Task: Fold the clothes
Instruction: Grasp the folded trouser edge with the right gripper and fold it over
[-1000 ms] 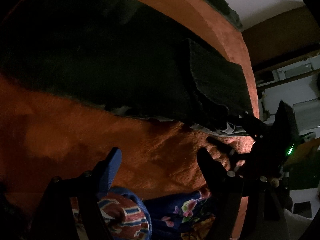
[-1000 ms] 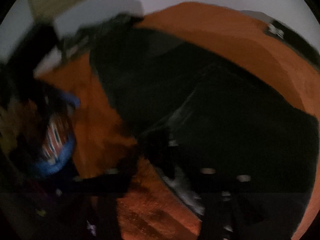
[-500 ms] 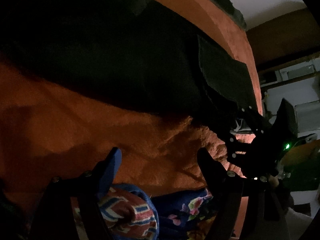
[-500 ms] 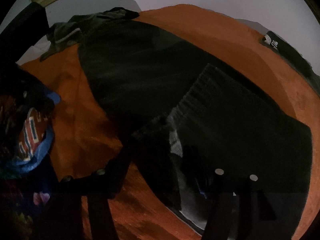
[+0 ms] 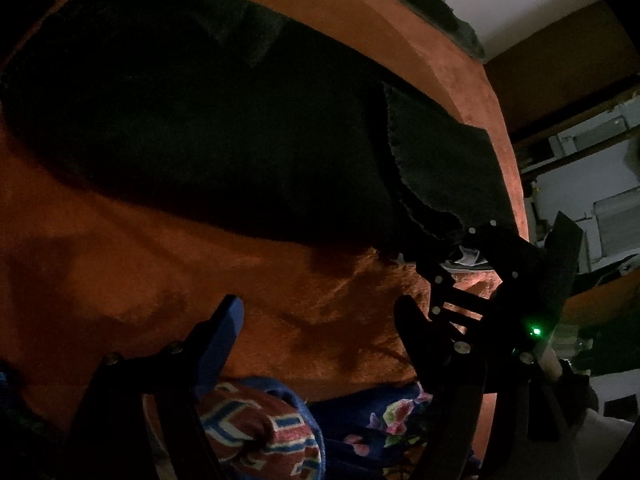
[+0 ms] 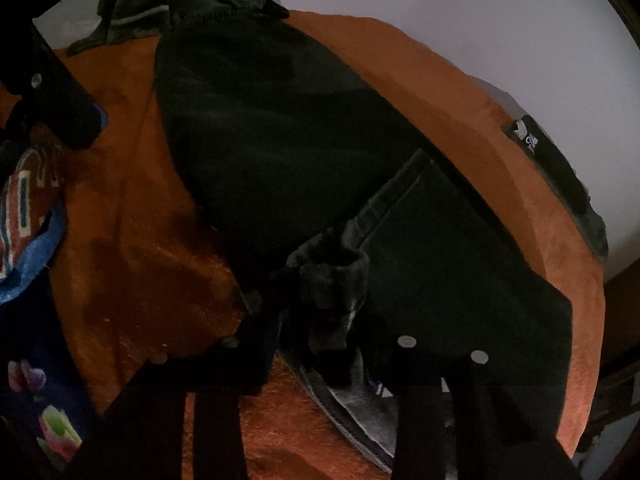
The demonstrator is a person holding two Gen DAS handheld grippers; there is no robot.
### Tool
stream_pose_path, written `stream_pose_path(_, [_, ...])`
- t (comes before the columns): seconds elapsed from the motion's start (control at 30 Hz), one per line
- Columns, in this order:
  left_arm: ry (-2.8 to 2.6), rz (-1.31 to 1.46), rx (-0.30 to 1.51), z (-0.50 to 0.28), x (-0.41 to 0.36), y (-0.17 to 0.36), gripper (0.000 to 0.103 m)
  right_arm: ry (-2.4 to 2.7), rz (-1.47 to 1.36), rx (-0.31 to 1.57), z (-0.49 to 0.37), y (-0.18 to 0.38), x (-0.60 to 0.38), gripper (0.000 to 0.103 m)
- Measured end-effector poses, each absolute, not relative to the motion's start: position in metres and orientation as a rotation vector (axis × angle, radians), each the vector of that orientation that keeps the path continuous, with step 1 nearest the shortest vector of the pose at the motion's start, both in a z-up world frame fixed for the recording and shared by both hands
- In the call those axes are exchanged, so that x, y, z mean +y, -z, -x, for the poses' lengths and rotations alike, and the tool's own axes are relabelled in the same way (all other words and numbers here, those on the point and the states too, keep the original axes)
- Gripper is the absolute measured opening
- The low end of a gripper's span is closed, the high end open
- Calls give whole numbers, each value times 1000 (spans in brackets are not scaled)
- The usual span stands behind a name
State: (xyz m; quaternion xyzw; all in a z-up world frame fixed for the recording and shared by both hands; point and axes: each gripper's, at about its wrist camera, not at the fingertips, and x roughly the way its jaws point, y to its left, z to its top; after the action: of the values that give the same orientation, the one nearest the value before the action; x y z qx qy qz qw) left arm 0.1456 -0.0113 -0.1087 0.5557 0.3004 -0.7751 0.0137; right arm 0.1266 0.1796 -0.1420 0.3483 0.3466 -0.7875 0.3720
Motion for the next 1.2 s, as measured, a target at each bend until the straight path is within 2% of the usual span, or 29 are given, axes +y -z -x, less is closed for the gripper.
stream_pose_path(0.1, [2405,-1733,932,-144,-10,110,79,2010,-876,911,-130,144,177,34])
stream_pose_path(0.2, [2406,-1686,851,-144,-12,105,79,2052,-765,983,-131,129,183,12])
stream_pose_path(0.27, [2406,-1647,770,-143,-13,100,79,2133,-752,889,-114,101,199,12])
stream_pose_path(0.4, [2406,-1573,657,-140,-16,91,79,2348,-824,464,-55,31,271,12])
stream_pose_path(0.57, [2420,-1540,597,-134,-18,84,79,2558,-933,-419,2,-26,422,12])
stream_pose_path(0.63, [2423,-1540,580,-132,-18,84,79,2626,-874,-621,0,-43,464,12])
stream_pose_path(0.8, [2415,-1562,585,-129,-21,87,79,2728,-726,-489,-21,-78,448,12])
stream_pose_path(0.93, [2408,-1532,618,-131,-28,87,79,2628,-750,-175,-32,-69,353,12])
stream_pose_path(1.07, [2398,-1503,652,-133,-35,86,79,2379,-908,254,-47,-7,212,12])
stream_pose_path(1.2, [2373,-1473,704,-138,-47,84,79,2140,-1058,757,-95,98,97,13])
